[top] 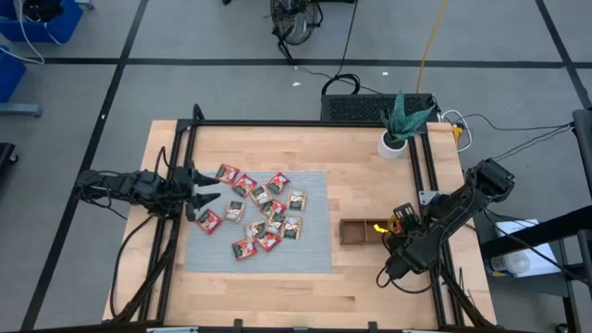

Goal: Pick & Place Tea
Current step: Put the yellow tea bag into the right section of the wooden organizer

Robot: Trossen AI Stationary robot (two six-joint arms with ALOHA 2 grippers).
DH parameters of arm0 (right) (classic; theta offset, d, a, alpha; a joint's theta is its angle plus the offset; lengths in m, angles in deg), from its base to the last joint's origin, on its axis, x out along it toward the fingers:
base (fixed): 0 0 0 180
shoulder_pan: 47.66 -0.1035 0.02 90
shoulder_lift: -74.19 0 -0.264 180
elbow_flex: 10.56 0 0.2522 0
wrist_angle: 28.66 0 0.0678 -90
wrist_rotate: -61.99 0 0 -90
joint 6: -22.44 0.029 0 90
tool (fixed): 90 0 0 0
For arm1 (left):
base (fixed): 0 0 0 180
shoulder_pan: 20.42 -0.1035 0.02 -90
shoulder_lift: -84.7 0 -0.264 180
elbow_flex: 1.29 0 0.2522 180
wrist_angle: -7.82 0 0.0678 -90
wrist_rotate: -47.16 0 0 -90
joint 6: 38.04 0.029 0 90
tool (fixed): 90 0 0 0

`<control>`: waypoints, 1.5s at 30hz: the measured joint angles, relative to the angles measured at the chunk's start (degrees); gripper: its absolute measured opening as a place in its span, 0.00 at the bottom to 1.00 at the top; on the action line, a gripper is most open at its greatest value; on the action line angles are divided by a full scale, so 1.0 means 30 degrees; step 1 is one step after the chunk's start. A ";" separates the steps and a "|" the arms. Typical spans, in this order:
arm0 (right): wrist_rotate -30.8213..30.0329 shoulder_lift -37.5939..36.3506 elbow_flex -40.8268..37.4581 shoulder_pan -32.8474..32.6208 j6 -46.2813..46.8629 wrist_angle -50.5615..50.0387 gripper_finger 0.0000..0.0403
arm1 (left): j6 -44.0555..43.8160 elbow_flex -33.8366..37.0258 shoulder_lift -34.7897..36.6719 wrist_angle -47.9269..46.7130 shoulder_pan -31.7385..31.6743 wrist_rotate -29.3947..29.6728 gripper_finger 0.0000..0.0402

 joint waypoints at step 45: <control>-0.6204 -0.1792 -0.1913 -0.3567 1.5891 1.4554 0.00 | 0.0000 0.0000 -0.0002 0.0000 -0.0004 0.0000 0.56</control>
